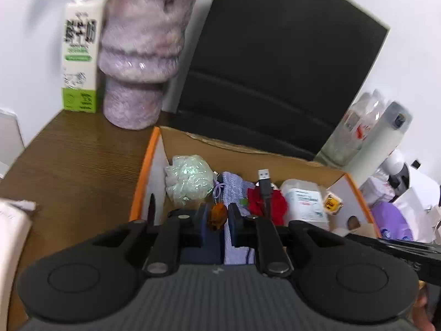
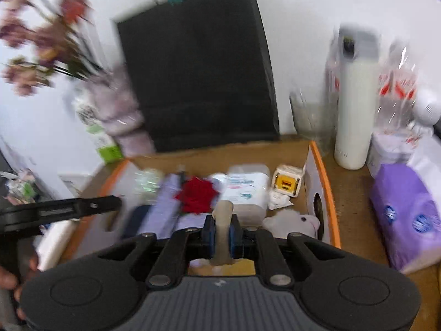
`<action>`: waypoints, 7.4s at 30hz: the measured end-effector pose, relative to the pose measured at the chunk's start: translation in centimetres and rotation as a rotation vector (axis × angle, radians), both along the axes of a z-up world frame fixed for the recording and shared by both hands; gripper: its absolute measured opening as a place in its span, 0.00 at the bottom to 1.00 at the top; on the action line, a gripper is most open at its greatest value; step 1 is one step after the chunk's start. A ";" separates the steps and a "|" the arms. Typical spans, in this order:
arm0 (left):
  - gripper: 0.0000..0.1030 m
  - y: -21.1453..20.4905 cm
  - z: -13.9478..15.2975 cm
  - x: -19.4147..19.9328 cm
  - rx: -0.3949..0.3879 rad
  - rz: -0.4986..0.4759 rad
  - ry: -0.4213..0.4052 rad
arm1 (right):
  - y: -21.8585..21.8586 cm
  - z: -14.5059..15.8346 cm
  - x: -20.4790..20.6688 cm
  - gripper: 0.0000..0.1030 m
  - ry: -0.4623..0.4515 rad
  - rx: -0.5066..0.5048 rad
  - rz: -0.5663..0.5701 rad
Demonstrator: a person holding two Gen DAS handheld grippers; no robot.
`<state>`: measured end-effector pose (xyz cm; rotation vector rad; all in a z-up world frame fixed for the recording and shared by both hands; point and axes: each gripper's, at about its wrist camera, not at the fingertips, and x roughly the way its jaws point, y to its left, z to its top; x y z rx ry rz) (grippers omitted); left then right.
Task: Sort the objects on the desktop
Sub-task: 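Carry the orange item and beige paper into the box with both tools, then open both tools and withdraw them from the box over the table, then grasp the small white cap with the left tool while the right tool grasps the white ridged lid, then carry the white cap and ridged lid into the cardboard box, then open both tools and withdraw them from the box over the table, then grasp the labeled white round lid with the left tool while the right tool grasps the yellow block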
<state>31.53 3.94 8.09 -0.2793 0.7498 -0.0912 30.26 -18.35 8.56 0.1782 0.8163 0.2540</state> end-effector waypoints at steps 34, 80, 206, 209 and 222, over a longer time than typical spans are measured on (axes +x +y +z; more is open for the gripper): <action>1.00 -2.7 -4.3 -31.1 0.174 -0.065 -0.136 | 2.5 -5.2 -27.6 0.84 -0.188 -0.193 0.055; 0.61 -17.1 -6.8 -16.0 0.309 -0.480 -0.144 | -7.3 -8.6 -22.7 0.38 -0.170 -0.133 -0.255; 1.00 -4.2 -6.7 -33.8 0.291 -0.095 -0.062 | 2.2 -8.4 -34.1 0.93 -0.143 -0.226 -0.036; 1.00 -4.2 -6.7 -33.8 0.290 -0.095 -0.062 | 2.1 -8.4 -33.8 0.99 -0.127 -0.222 -0.038; 1.00 -5.7 -5.7 -30.6 0.197 -0.153 -0.037 | 0.2 -6.5 -31.2 0.97 -0.180 -0.267 -0.068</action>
